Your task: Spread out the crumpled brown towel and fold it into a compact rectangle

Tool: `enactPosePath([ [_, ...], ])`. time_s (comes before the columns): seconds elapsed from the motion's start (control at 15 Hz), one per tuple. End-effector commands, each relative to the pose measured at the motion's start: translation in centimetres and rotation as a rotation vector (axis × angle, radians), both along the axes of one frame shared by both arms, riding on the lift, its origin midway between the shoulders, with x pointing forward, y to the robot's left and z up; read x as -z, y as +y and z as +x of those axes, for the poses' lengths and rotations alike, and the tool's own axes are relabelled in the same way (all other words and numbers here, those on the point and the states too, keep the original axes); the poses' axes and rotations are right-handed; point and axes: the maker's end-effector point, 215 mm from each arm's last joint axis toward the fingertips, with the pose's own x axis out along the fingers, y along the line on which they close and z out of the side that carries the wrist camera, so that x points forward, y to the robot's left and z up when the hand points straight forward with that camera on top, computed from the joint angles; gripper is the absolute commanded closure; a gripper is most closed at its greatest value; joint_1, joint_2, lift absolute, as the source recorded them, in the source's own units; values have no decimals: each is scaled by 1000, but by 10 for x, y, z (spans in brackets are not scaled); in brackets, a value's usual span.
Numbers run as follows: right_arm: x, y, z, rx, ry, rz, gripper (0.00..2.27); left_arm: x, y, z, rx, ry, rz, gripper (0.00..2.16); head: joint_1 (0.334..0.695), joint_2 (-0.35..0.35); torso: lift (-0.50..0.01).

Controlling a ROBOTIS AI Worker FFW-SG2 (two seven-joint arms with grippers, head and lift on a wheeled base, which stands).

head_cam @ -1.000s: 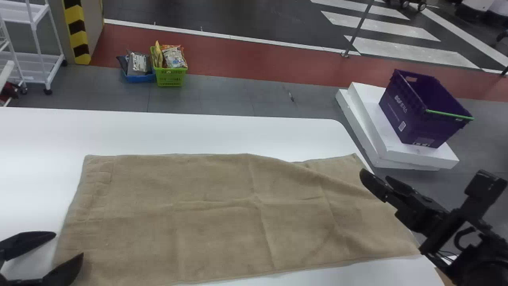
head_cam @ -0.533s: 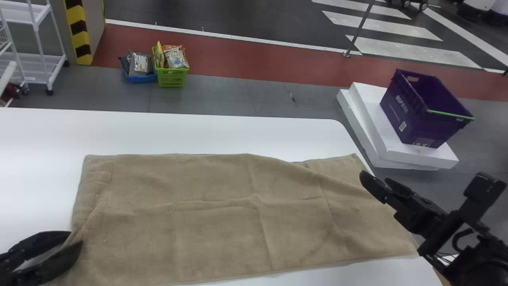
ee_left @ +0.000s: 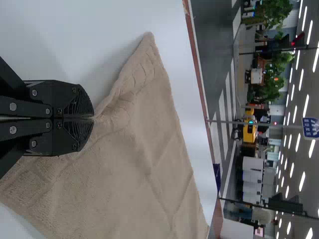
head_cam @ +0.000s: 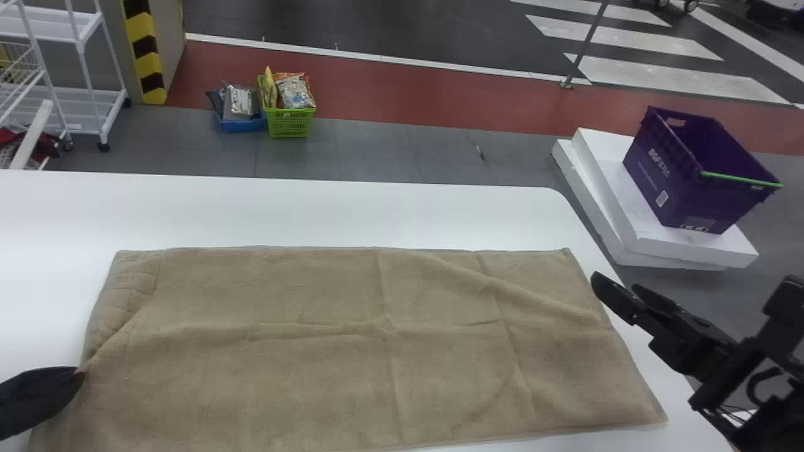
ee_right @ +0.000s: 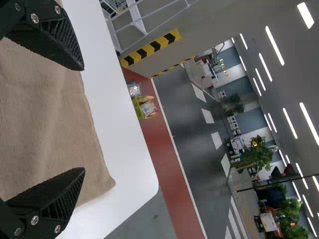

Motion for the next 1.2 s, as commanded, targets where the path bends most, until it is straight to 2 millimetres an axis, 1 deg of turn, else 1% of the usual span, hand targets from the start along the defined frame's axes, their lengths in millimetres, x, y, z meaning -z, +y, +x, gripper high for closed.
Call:
enactPosePath([
  [0.0, 1, 1, 3, -2, -4, 0, 97, -5, 22, -7, -11, 3, 1, 1416, 695, -218, -127],
  [0.13, 1, -1, 7, 4, -3, -8, 97, -3, 28, -17, 16, 21, 12, 1416, 695, -202, -127],
  [0.27, 3, 8, 15, -11, 2, -6, 97, -1, 28, -26, 53, 40, 17, 1416, 695, -189, -127],
  [0.47, 7, 16, 26, -26, 20, -13, 97, 4, 42, -37, 72, 70, 47, 1413, 695, -177, -127],
  [0.53, 13, 19, 29, -30, 34, -3, 97, 8, 50, -39, 59, 80, 58, 1403, 695, -168, -127],
  [0.6, 19, 22, 30, -35, 45, 3, 97, 10, 60, -38, 31, 82, 67, 1062, 695, -158, -127],
  [0.67, 22, 19, 31, -31, 54, 2, 97, 11, 65, -33, -3, 72, 69, 512, 695, -133, -127],
  [0.73, 25, 17, 32, -27, 60, 2, 97, 10, 71, -25, -54, 55, 72, 76, 695, -122, -127],
  [0.8, 27, 15, 34, -26, 65, -1, 93, 4, 72, -14, -92, 33, 61, 16, 695, -111, -127],
  [0.93, 24, 9, 37, -23, 66, -11, 97, -11, 70, 3, -162, 22, -15, 26, 695, -95, -127],
  [1.0, 24, 6, 38, -27, 79, -6, 97, -19, 65, 11, -190, 24, -49, 26, 695, -97, -127],
  [1.13, 27, 1, 41, -41, 118, 8, 97, -29, 56, 18, -209, 32, -80, 26, 695, -105, -127],
])
